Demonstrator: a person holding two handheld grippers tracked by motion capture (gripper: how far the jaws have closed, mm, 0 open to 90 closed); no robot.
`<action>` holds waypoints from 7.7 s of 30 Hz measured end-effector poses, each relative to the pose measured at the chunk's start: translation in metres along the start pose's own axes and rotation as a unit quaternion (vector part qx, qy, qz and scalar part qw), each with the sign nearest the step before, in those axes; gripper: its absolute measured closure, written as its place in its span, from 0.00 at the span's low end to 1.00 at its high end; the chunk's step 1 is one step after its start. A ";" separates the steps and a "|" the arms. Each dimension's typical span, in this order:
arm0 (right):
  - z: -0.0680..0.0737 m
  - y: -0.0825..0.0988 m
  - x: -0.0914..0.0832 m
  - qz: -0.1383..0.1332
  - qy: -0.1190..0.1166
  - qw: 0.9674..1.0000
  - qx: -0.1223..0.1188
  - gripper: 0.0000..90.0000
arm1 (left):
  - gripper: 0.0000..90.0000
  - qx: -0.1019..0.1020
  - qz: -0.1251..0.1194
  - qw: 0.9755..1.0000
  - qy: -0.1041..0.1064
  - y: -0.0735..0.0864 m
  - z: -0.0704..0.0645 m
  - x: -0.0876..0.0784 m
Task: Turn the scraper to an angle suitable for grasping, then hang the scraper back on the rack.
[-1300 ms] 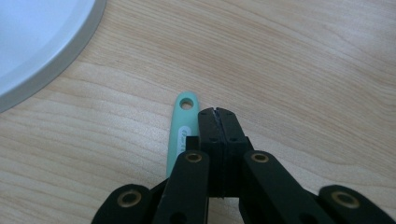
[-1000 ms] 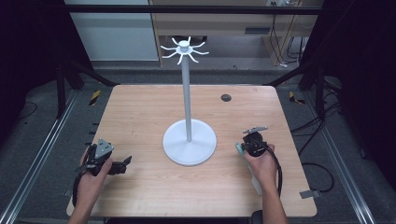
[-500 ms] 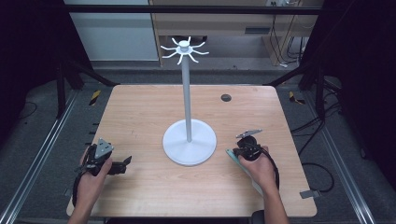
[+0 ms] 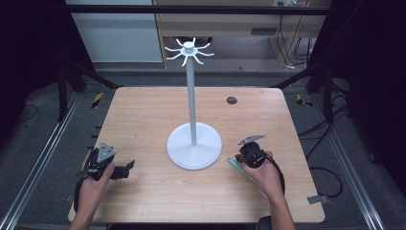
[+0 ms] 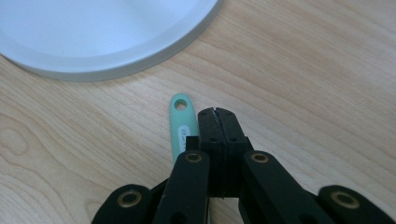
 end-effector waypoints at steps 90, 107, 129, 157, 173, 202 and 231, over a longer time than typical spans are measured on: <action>0.023 -0.025 0.014 0.170 -0.002 0.975 -0.146 0.76 | 0.03 0.000 0.001 1.000 0.003 0.001 -0.002 0.000; 0.014 -0.031 -0.005 0.130 -0.007 0.985 -0.114 0.83 | 0.03 -0.001 0.000 1.000 0.003 0.001 -0.002 0.001; -0.020 -0.051 -0.069 0.016 -0.003 0.999 -0.037 0.83 | 0.03 -0.005 -0.001 1.000 0.005 0.002 -0.001 -0.001; -0.044 -0.083 -0.122 -0.111 0.030 0.993 -0.001 0.83 | 0.03 -0.005 0.000 1.000 -0.001 0.003 0.000 -0.003; -0.032 -0.101 -0.139 -0.175 0.023 0.984 0.006 0.83 | 0.03 -0.003 0.002 1.000 -0.002 0.003 0.000 -0.002; -0.008 -0.127 -0.167 -0.240 0.019 0.970 0.018 0.83 | 0.03 -0.004 0.004 1.000 -0.001 0.004 0.000 -0.002; 0.017 -0.146 -0.180 -0.274 -0.012 0.962 0.005 0.83 | 0.03 -0.001 0.001 1.000 -0.004 0.002 -0.001 -0.001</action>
Point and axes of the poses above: each handheld gripper's, and its own axes: x roughly forward along the jaws, y roughly out of its underside, z roughly to its left, the point moved 4 cm from there along x, roughly forward along the jaws, and after that the axes turned 12 degrees about y, right-handed, at the moved point
